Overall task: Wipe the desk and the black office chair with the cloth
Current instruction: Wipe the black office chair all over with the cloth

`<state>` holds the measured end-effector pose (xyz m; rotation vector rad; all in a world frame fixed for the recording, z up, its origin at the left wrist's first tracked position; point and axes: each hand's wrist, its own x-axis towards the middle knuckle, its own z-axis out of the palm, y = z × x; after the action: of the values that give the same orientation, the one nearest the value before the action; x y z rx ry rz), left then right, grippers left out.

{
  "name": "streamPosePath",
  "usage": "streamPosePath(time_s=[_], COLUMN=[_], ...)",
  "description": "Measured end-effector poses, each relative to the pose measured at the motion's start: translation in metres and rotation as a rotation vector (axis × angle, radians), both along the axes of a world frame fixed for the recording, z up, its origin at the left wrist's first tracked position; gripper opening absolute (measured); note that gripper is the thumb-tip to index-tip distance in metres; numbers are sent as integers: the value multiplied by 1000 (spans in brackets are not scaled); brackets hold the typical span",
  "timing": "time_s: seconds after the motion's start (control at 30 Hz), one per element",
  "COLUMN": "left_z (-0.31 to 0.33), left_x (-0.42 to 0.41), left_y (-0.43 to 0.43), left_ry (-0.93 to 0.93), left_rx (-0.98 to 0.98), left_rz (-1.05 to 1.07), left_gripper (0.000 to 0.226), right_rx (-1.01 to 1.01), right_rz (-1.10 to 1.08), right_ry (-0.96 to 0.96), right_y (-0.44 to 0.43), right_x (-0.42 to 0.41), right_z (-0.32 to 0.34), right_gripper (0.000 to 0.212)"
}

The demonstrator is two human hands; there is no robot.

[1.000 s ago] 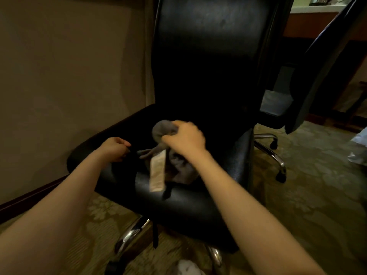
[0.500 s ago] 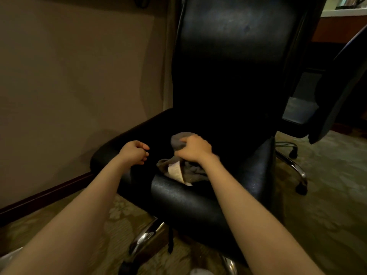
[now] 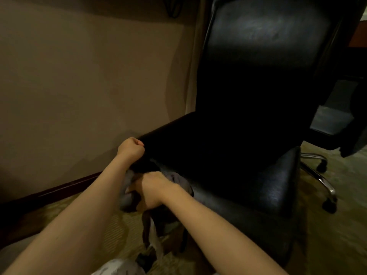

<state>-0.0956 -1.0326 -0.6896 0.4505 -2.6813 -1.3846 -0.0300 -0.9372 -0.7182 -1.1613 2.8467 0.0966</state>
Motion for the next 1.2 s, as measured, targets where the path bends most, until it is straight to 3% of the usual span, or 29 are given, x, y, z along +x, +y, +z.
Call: streamPosePath(time_s=[0.13, 0.2, 0.27, 0.43, 0.6, 0.7, 0.8, 0.97, 1.2], left_z=[-2, -5, -7, -9, -18, -17, -3, 18, 23], left_x=[4, 5, 2, -3, -8, -3, -1, -1, 2], left_y=[-18, -27, -38, -50, -52, -34, -17, 3, 61], left_ry=[3, 0, 12, 9, -1, -16, 22, -23, -40], left_rx=[-11, -21, -38, -83, -116, -229, -269, -279, -255], left_rz=[73, 114, 137, 117, 134, 18, -29, -106, -309], left_gripper=[19, 7, 11, 11, 4, 9, 5, 21, 28], right_rx=[16, -18, -70, -186, -223, -243, -191, 102, 158], right_rz=[70, 38, -52, -377, -175, -113, -117, -64, -58], right_ry=[156, 245, 297, 74, 7, 0, -19, 62, 56], right_y=[-3, 0, -4, -24, -10, -1, 5, 24, 64], right_x=[-18, -38, -62, -97, -90, -78, -62, -15, 17], right_z=[11, 20, 28, 27, 22, 17, 24, 25, 25], right_gripper=[43, 41, 46, 54, 50, 39, 31, 23, 31])
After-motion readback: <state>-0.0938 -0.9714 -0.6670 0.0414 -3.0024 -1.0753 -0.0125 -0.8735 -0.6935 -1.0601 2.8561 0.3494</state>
